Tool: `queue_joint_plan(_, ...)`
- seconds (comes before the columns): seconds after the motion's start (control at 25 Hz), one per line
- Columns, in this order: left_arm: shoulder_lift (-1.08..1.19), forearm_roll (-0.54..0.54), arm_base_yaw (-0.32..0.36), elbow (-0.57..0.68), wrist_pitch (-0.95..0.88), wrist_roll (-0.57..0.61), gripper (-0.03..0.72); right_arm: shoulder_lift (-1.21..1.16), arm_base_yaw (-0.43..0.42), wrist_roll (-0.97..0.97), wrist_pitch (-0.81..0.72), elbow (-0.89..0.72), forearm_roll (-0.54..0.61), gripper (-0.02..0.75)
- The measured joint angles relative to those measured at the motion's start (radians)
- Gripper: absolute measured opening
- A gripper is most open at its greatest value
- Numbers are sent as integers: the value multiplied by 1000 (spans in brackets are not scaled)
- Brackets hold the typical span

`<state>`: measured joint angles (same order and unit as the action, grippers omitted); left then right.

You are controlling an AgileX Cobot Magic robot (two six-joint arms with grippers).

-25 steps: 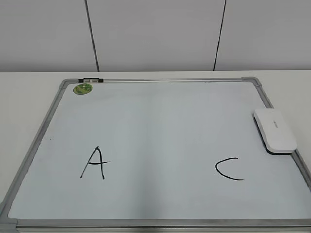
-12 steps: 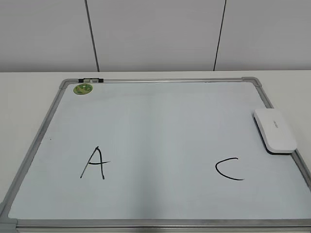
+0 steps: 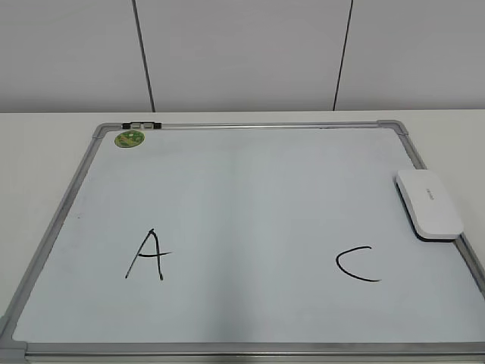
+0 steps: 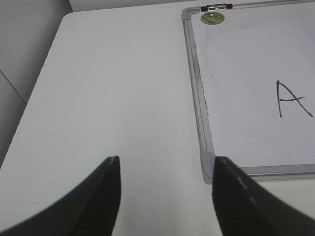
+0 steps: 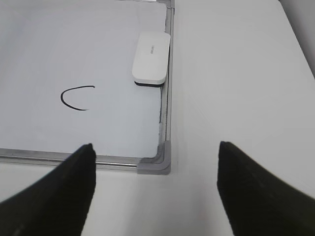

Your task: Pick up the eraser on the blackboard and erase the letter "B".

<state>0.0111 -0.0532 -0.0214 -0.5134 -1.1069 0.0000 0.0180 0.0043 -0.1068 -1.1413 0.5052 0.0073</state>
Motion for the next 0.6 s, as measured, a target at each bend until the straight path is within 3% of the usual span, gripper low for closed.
queue_joint_plan(0.6, 0, 0, 0, 0, 0, 0, 428, 0, 0, 0, 0, 0, 0, 591)
